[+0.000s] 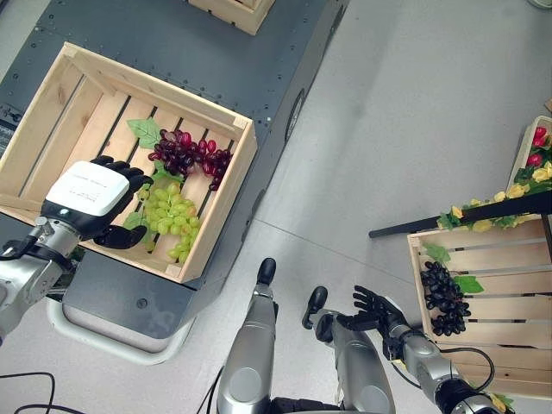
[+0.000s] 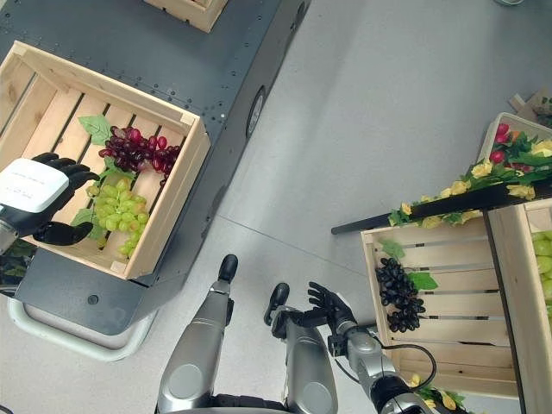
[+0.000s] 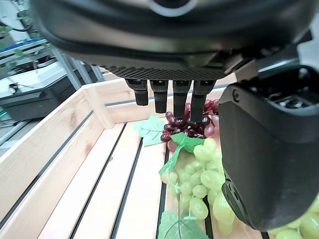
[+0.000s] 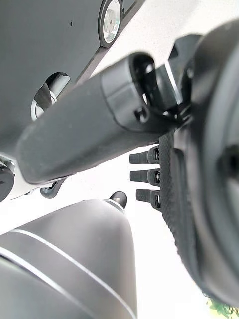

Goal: Pick up the fruits from the basket on one side to the basket on the other side

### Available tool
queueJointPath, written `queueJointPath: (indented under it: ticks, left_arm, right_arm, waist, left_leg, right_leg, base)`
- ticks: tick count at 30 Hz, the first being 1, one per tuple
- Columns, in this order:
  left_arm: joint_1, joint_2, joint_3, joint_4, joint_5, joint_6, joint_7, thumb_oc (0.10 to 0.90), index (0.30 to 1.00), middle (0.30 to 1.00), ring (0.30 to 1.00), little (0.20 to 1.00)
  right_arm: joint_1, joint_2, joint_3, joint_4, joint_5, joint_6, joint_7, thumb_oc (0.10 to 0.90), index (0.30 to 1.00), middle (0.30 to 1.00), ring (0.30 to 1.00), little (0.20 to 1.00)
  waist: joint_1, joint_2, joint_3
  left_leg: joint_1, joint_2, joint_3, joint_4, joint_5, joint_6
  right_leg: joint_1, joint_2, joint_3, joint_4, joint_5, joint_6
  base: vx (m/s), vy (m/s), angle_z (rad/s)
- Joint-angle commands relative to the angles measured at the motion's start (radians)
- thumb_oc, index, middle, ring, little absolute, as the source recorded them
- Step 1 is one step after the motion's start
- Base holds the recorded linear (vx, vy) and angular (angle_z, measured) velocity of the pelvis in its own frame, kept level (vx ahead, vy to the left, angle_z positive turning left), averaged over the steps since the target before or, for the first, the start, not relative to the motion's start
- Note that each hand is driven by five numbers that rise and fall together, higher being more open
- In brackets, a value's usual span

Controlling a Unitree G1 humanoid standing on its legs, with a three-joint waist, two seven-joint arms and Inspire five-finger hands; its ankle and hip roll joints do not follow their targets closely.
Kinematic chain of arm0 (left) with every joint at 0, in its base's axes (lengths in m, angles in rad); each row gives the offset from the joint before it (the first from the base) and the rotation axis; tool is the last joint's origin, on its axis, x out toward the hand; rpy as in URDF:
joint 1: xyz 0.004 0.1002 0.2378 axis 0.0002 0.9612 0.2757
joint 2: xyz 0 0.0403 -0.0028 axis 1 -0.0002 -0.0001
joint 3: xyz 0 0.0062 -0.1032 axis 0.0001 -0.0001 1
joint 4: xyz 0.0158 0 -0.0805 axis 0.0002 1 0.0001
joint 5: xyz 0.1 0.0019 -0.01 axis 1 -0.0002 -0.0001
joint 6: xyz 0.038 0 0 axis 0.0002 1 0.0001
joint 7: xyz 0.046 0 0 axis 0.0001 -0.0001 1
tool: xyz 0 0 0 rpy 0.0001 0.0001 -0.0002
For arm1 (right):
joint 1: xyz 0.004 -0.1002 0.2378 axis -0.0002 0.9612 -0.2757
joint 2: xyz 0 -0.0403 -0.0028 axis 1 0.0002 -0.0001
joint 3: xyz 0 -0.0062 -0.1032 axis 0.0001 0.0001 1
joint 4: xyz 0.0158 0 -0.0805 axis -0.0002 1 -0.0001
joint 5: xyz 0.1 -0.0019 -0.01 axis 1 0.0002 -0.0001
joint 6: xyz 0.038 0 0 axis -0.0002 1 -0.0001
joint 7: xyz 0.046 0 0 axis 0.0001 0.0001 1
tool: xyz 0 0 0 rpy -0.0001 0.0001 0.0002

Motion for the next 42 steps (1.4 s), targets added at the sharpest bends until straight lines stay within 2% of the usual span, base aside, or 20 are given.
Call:
queueJointPath:
  ticks: [1,5,9,14,19,25,29,31,42]
  left_arm:
    - [-0.058,0.084,0.105,-0.021,-0.016,-0.001,0.054,0.800,0.900,0.900,0.900,0.900]
    - [-0.103,0.087,0.064,-0.011,-0.014,-0.008,0.060,0.800,0.900,0.900,0.900,0.900]
    - [-0.165,0.070,-0.004,0.011,-0.023,0.025,0.066,0.800,0.900,0.900,0.900,0.900]
    - [-0.214,0.049,-0.066,0.023,-0.013,0.025,0.051,0.800,0.900,0.900,0.900,0.900]
    - [-0.253,0.040,-0.118,0.030,0.013,0.037,-0.001,0.800,0.900,0.900,0.900,0.900]
    - [-0.294,0.031,-0.176,0.041,0.044,0.012,-0.085,0.800,0.900,0.900,0.900,0.900]
    - [-0.336,0.050,-0.221,0.037,0.015,0.001,-0.208,0.800,0.900,0.900,0.900,0.900]
    - [-0.350,0.056,-0.237,0.028,-0.026,0.006,-0.325,0.800,0.900,0.900,0.900,0.900]
    - [-0.402,0.110,-0.257,-0.041,-0.131,0.041,-0.613,0.800,0.900,0.900,0.900,0.900]
  right_arm:
    - [0.045,-0.023,0.003,-0.011,0.047,-0.048,0.040,0.800,0.900,0.900,0.900,0.900]
    - [0.043,-0.023,0.009,0.004,0.053,-0.066,0.048,0.800,0.900,0.900,0.900,0.900]
    - [0.038,-0.025,0.016,-0.001,0.051,-0.072,0.047,0.800,0.900,0.900,0.900,0.900]
    - [0.029,-0.025,0.020,0.013,0.053,-0.078,0.048,0.800,0.900,0.900,0.900,0.900]
    - [0.023,-0.027,0.025,0.012,0.064,-0.086,0.053,0.800,0.900,0.900,0.900,0.900]
    - [0.019,-0.035,0.030,-0.003,0.051,-0.079,0.050,0.800,0.900,0.900,0.900,0.900]
    - [0.015,-0.043,0.029,-0.005,0.049,-0.076,0.047,0.800,0.900,0.900,0.900,0.900]
    - [0.014,-0.045,0.025,-0.005,0.041,-0.073,0.046,0.800,0.900,0.900,0.900,0.900]
    - [0.016,-0.053,0.015,-0.017,0.042,-0.055,0.030,0.800,0.900,0.900,0.900,0.900]
  waist:
    - [-0.008,0.032,-0.005]
    - [-0.010,0.030,-0.005]
    - [-0.024,0.019,-0.005]
    - [-0.029,0.010,-0.005]
    - [-0.034,0.008,-0.005]
    - [-0.044,0.004,-0.005]
    - [-0.046,0.006,-0.005]
    - [-0.047,0.008,-0.005]
    - [-0.034,0.021,-0.005]
  left_leg:
    - [-0.024,-0.066,0.084,0.048,-0.086,0.021]
    - [-0.028,-0.063,0.087,0.050,-0.086,0.021]
    - [-0.039,-0.059,0.093,0.059,-0.090,0.021]
    - [-0.042,-0.057,0.097,0.060,-0.092,0.026]
    - [-0.039,-0.055,0.099,0.059,-0.093,0.027]
    - [-0.046,-0.051,0.103,0.063,-0.093,0.027]
    - [-0.051,-0.050,0.104,0.064,-0.093,0.026]
    - [-0.054,-0.049,0.103,0.066,-0.091,0.025]
    - [-0.053,-0.053,0.101,0.063,-0.089,0.020]
  right_leg:
    - [0.111,0.050,-0.027,-0.125,0.047,-0.003]
    - [0.111,0.050,-0.029,-0.128,0.048,-0.004]
    - [0.103,0.055,-0.019,-0.134,0.054,-0.002]
    - [0.095,0.057,-0.009,-0.136,0.061,0.001]
    - [0.092,0.053,-0.007,-0.135,0.063,0.004]
    - [0.082,0.050,-0.004,-0.129,0.065,0.005]
    - [0.073,0.049,-0.006,-0.123,0.062,0.005]
    - [0.070,0.046,-0.008,-0.118,0.063,0.006]
    - [0.071,0.032,-0.031,-0.111,0.058,0.009]
  base:
    - [0.00,0.000,0.00]
    - [0.00,0.003,0.01]
    - [0.00,0.008,0.00]
    - [0.00,0.004,-0.01]
    - [0.00,0.028,-0.04]
    - [0.00,0.012,0.00]
    - [0.00,0.000,0.00]
    - [0.00,0.000,0.00]
    - [0.00,-0.005,0.01]
